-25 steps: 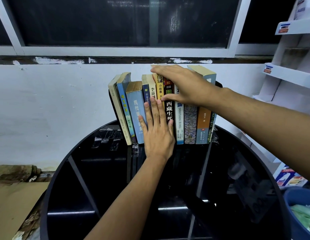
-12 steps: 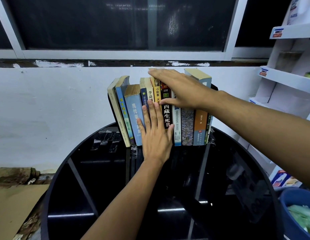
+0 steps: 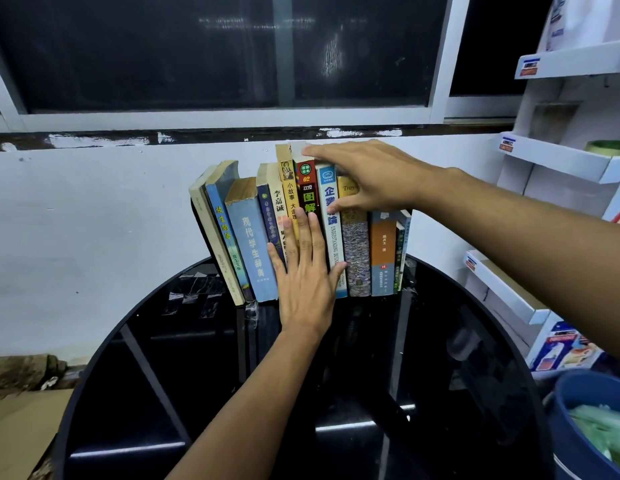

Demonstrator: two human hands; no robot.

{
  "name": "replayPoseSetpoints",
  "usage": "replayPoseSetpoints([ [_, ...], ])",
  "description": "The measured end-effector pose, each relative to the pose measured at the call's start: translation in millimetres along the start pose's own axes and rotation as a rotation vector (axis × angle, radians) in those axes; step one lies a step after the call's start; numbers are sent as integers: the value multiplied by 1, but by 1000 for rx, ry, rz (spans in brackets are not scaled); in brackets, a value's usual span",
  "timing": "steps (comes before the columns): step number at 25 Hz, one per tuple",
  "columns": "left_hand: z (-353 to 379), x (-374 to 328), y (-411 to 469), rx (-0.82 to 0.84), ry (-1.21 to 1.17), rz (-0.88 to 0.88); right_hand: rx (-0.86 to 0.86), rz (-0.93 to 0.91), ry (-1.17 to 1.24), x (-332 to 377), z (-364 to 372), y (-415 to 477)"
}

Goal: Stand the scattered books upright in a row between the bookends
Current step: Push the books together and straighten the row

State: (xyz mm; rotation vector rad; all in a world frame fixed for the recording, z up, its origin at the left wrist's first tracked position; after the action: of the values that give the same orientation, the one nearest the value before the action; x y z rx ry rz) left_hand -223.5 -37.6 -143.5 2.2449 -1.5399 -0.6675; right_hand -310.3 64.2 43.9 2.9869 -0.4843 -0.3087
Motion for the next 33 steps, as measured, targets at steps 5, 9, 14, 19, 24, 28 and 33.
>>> replayPoseSetpoints([
  [5,6,0,3,-24,45,-11,-45,21,-4,1,2,0],
  [9,6,3,4,-35,49,-6,-71,40,-16,4,3,0],
  [14,6,2,4,-38,69,-13,-83,60,7,10,2,-2],
  [19,6,1,3,-43,74,-15,-110,75,21,13,1,-4],
  [24,5,3,3,-33,54,-11,-103,73,23,13,2,-3],
  [28,4,4,0,-40,9,12,-115,85,14,11,5,-2],
  [33,4,4,1,-41,16,6,-156,89,-5,12,9,-1],
])
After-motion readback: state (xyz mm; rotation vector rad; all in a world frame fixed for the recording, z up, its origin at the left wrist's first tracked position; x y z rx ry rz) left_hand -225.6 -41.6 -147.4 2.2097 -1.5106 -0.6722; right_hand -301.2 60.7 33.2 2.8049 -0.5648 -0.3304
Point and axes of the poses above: each hand's wrist, its own y-axis towards the middle knuckle, its own z-axis out of the palm, x = y × z, the point moved 1 cm from there along y, towards the middle knuckle, and after that the axes turned 14 degrees about x, right-handed, at the moved point
